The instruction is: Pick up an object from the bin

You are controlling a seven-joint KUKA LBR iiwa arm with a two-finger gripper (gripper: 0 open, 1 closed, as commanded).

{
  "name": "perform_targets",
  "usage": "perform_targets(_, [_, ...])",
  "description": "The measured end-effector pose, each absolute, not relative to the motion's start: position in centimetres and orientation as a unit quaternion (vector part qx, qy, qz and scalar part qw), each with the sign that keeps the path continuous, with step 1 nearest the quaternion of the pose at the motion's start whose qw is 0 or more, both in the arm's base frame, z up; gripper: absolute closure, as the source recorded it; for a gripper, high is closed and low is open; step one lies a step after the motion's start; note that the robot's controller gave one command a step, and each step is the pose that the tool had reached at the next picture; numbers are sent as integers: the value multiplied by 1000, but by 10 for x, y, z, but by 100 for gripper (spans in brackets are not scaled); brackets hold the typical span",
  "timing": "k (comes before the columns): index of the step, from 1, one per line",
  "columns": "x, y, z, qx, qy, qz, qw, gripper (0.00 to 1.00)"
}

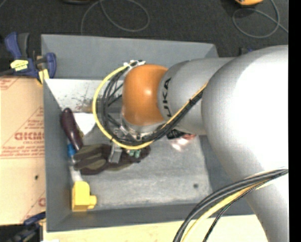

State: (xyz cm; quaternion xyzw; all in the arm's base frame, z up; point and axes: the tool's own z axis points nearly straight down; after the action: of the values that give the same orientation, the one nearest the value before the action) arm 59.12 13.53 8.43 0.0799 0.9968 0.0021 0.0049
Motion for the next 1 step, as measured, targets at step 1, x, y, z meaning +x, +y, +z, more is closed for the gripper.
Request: perform_targets(1, [591,135,84,80,997,2,5,100])
